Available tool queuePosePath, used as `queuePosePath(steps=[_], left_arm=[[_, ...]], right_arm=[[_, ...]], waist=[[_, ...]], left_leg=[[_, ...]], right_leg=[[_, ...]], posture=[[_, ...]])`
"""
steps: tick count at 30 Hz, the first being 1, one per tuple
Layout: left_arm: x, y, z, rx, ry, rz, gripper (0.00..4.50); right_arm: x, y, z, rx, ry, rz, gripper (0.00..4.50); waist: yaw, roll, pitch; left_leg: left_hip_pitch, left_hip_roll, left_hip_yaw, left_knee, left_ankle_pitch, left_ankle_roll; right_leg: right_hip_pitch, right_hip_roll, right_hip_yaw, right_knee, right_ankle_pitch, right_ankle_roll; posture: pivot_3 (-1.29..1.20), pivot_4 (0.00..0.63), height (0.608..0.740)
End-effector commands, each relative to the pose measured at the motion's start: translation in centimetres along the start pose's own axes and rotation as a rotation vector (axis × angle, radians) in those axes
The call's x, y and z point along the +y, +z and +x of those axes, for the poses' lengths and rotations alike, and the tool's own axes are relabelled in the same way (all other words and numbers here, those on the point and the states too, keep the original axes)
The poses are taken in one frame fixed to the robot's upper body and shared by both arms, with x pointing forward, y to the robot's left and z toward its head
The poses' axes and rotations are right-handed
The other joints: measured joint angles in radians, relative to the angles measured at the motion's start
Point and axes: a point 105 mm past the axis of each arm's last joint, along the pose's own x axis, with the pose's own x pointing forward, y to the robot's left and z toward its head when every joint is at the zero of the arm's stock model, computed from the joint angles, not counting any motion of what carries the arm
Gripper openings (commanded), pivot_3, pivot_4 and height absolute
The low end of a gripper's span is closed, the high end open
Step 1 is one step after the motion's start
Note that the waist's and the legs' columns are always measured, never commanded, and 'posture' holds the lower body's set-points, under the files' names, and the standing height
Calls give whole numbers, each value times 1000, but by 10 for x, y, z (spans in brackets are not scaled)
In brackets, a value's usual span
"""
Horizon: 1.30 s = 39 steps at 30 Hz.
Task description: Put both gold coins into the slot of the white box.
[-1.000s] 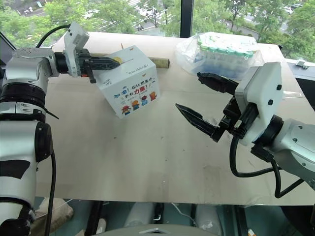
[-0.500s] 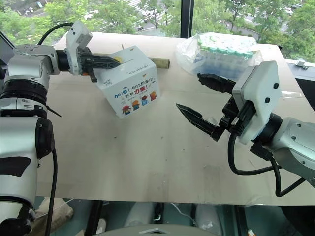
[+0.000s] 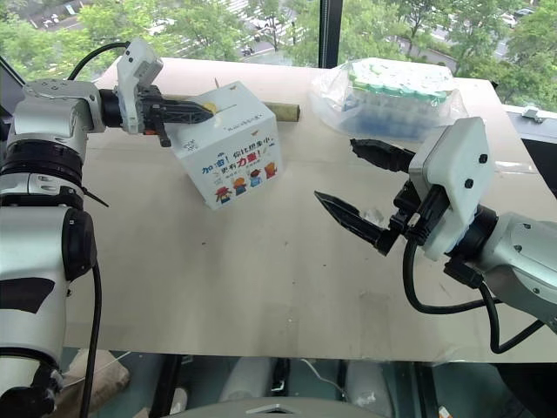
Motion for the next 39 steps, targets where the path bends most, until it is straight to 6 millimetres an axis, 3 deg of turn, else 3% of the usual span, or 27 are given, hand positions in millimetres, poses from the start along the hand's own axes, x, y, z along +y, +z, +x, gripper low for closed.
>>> queuePosePath(steps=[1,39], left_arm=[[3,-10,-3,49,26,-13,0],[4,-21,-4,93,33,-14,0]], right_arm=[[3,9,-3,-36,6,-32,3904],[8,16,-4,-76,22,-38,3904]], waist=[[0,0,0],[0,-1,-1]], left_leg=[[0,0,0,0,0,0],[0,0,0,3,0,0]], right_leg=[[0,0,0,1,0,0],[0,0,1,3,0,0]], posture=[[0,150,740],[0,150,740]])
